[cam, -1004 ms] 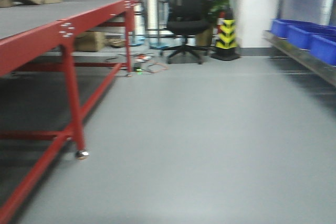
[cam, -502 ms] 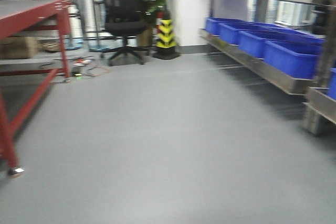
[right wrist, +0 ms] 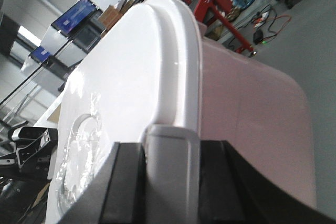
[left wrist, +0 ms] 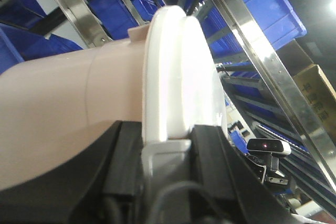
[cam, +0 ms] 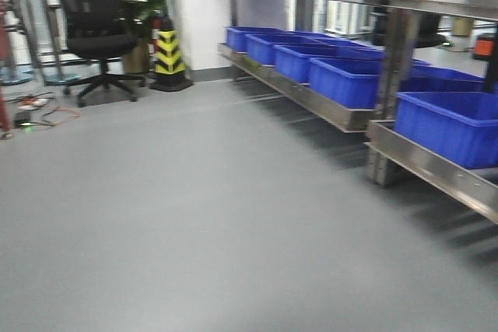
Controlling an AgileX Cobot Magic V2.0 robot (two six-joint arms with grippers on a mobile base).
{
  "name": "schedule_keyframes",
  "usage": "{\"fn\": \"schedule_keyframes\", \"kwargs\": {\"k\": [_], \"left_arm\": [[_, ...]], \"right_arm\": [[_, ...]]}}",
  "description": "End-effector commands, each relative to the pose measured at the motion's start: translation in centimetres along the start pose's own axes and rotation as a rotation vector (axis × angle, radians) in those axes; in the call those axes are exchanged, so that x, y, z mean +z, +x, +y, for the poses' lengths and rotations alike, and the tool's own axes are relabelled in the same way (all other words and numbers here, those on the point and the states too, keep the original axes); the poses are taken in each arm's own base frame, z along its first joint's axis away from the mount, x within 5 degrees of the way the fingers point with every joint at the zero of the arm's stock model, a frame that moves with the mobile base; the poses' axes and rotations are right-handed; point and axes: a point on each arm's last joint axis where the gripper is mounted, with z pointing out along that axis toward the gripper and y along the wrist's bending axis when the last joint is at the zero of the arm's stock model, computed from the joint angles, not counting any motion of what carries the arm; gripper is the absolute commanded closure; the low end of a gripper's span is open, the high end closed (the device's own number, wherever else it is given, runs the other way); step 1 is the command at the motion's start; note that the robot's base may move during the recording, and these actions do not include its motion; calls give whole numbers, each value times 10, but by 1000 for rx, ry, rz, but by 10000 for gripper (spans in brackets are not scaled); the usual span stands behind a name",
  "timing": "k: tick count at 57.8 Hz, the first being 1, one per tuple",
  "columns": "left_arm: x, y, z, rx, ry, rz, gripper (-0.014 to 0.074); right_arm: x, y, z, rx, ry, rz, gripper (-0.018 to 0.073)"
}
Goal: Grab white bin and place on right shelf
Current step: 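Carry the bin in both grippers while driving to the steel shelf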
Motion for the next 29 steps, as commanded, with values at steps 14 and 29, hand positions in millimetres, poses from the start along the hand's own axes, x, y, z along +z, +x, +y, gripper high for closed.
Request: {"fn": "schedule_keyframes", "kwargs": {"k": [14,29], "left_arm": [[-1,16,-62,32,305,145,713],[-1,16,-62,32,305,145,713]], "right_arm": [[-4,4,47,-31,-209,49,503],[-4,4,47,-31,-209,49,503]]}}
